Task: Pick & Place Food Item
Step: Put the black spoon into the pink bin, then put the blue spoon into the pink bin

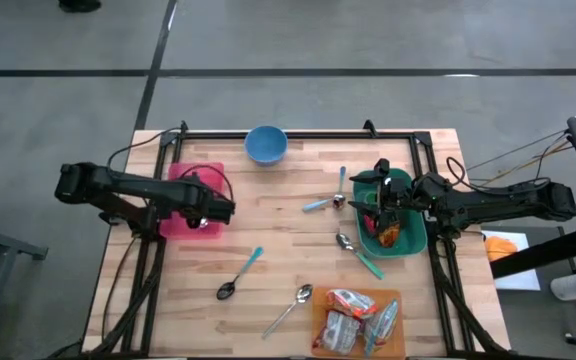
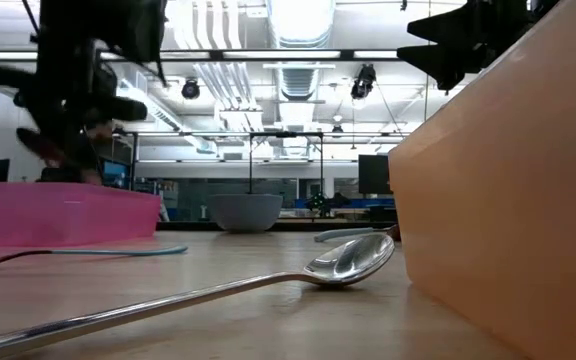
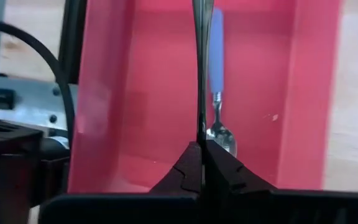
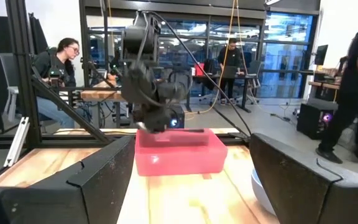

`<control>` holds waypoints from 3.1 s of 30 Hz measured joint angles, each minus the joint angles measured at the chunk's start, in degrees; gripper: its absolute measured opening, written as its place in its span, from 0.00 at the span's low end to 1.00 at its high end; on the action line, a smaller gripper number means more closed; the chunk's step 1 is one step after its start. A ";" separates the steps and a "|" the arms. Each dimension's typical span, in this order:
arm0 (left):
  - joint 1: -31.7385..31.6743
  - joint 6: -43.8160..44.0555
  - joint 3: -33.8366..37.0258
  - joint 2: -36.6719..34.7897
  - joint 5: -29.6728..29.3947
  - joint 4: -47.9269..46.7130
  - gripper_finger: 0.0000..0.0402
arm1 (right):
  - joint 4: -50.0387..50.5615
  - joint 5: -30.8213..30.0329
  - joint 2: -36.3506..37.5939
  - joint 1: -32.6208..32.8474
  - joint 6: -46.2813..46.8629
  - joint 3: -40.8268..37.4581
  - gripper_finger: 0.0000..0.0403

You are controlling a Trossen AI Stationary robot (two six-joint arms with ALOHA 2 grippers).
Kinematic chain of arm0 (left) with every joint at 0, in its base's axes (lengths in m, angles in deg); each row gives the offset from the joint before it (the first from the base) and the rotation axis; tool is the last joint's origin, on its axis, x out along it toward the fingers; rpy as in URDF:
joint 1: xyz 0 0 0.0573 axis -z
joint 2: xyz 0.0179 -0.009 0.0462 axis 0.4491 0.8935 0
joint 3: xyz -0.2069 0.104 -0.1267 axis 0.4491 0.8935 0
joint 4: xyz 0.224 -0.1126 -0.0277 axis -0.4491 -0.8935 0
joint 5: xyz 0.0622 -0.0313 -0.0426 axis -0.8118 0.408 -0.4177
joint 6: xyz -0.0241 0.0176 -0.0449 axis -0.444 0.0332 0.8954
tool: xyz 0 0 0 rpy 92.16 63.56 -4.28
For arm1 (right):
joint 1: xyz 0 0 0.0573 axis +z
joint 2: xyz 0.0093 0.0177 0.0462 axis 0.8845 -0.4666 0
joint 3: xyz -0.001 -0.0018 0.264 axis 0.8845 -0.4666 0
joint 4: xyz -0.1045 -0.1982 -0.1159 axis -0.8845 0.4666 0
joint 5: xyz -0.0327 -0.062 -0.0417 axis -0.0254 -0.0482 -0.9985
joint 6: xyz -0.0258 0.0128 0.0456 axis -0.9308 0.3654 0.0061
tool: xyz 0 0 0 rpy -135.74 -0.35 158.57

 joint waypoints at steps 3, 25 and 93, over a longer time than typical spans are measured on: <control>-0.01 0.00 3.67 0.00 1.00 3.88 0.00 | 0.00 0.00 0.00 0.00 0.06 0.00 0.78; -0.17 -0.86 15.52 -0.02 -0.08 16.81 0.00 | 0.00 0.00 0.00 0.00 0.00 0.00 0.78; 28.94 -16.07 24.19 -6.63 16.47 72.00 0.55 | 0.07 0.00 -0.02 0.02 0.07 0.00 0.78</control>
